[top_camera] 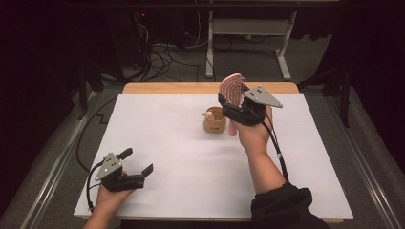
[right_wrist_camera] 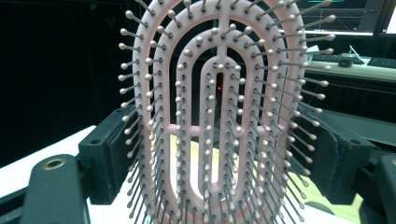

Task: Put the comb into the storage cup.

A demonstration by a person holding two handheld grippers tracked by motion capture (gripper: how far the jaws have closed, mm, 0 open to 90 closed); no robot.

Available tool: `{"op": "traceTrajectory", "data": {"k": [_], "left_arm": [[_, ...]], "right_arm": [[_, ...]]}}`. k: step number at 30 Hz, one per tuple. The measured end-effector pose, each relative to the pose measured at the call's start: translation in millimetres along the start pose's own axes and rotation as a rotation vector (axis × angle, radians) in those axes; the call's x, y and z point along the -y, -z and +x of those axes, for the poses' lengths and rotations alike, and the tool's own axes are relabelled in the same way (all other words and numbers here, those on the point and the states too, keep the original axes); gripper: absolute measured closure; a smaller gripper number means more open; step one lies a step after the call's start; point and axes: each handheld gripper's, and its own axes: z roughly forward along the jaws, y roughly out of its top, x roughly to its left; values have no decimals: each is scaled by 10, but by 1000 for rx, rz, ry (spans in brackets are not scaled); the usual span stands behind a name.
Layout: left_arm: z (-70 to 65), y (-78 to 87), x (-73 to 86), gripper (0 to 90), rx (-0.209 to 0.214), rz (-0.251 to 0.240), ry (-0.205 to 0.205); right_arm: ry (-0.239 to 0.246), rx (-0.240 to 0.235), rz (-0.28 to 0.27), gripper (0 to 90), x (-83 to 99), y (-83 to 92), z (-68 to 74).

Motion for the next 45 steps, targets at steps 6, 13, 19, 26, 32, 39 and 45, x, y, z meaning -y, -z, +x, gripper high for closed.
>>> {"op": "traceTrajectory", "data": {"k": [6,13,19,26,32,39,45], "left_arm": [[5,7,1,12,1,2,-1],[8,12,2,12,2,1,0],[12,9,6,12,-2,8,4],[9,2,15,0,-4,8,-3],[2,-7,22,0,-2,11,1],[-2,-19,30,0,4,18,2],[13,-3,35,0,-4,15,6]], "right_arm": [[-1,5,-12,205,-70,-63,-3],[9,11,-30,205,-154,-120,-14],[14,15,-35,205,-193,-177,-5],[12,18,-46,205,-244,-250,12],[16,18,-51,205,-282,-322,43],[25,32,-52,205,-319,-405,50],[22,40,-56,205,-317,-481,33]]}}
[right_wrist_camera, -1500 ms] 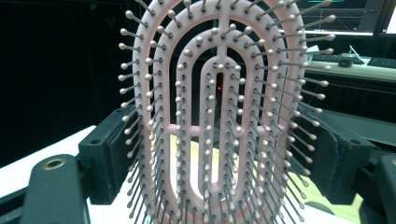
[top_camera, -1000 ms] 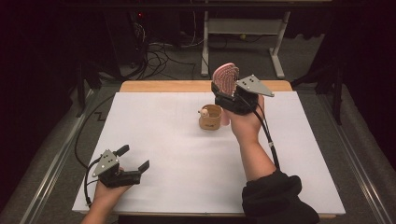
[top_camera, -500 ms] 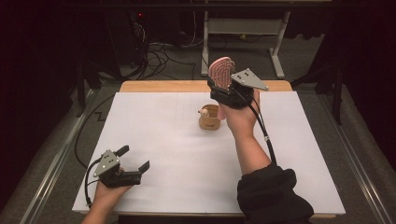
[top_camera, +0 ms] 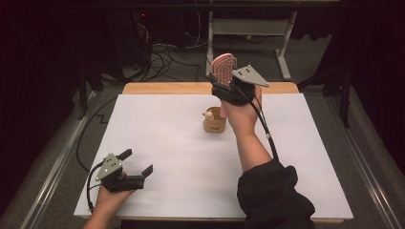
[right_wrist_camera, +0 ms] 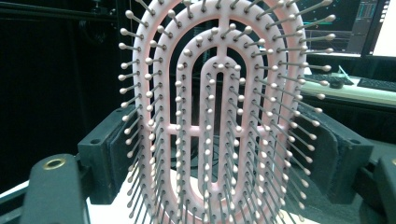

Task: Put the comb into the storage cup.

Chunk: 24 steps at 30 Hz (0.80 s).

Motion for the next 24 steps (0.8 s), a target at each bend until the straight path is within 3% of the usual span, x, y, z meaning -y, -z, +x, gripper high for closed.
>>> {"op": "traceTrajectory", "data": {"k": [16,24], "left_arm": [[-1,6,-3,0,13,-10,8],[-9,2,-3,0,17,-6,2]], "right_arm": [[-4,1,-9,205,34,-161,40],[-5,3,14,205,98,-223,44]]}}
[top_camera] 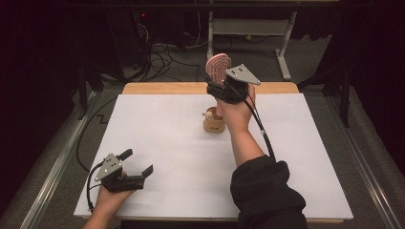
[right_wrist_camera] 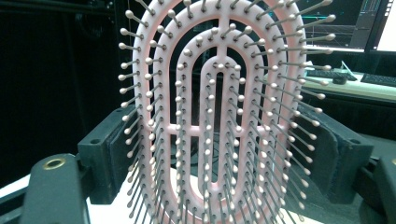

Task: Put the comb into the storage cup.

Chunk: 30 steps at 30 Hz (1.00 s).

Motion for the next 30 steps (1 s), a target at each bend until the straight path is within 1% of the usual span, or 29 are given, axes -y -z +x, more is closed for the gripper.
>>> {"op": "traceTrajectory", "data": {"k": [6,8,12,13,17,22,25,26,30], "left_arm": [[2,5,1,0,-1,-2,-1],[2,4,1,0,0,-2,0],[0,3,-1,0,1,-1,-2],[0,1,0,0,0,-3,-1],[5,0,1,0,-2,-2,2],[4,-2,0,0,-1,-4,2],[4,1,0,0,1,-3,-2],[4,1,0,0,0,-2,-1],[5,-7,2,0,-1,-4,3]], "right_arm": [[6,3,7,205,33,-21,11],[14,3,12,205,46,-27,20],[15,6,24,205,77,-43,37],[9,5,26,205,85,-48,39],[14,10,29,205,114,-60,45],[-2,10,33,205,174,-72,32],[-2,11,39,205,212,-79,33],[-10,13,42,205,224,-76,35],[-15,14,45,204,250,-75,21]]}}
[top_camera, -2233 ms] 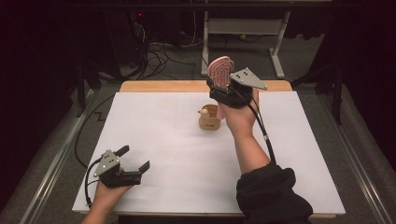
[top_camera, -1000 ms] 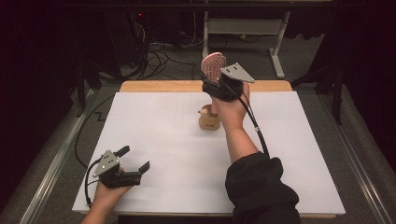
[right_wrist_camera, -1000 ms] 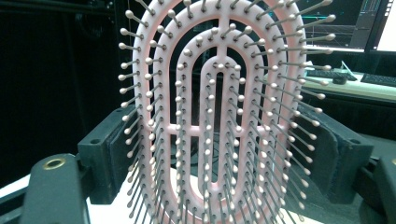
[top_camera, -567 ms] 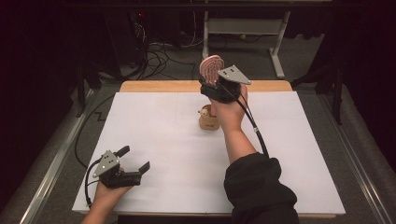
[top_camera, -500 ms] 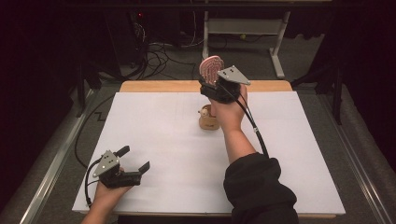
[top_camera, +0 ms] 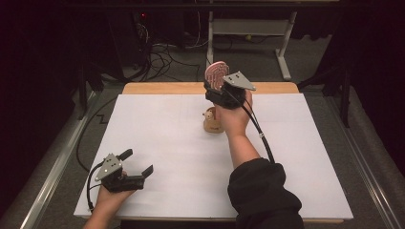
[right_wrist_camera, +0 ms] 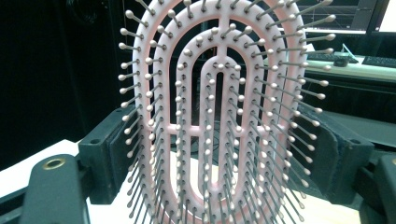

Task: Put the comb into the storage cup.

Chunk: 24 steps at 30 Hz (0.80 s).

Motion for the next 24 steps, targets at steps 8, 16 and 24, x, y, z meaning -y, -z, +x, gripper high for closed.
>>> {"op": "traceTrajectory", "data": {"k": [8,16,24], "left_arm": [[3,3,1,0,-1,0,0],[5,1,0,0,0,-1,1],[-4,2,-1,0,2,-1,-2]], "right_arm": [[-5,-4,11,204,55,-12,9],[-12,3,18,204,75,-21,6],[-19,5,22,203,127,-21,-11]]}}
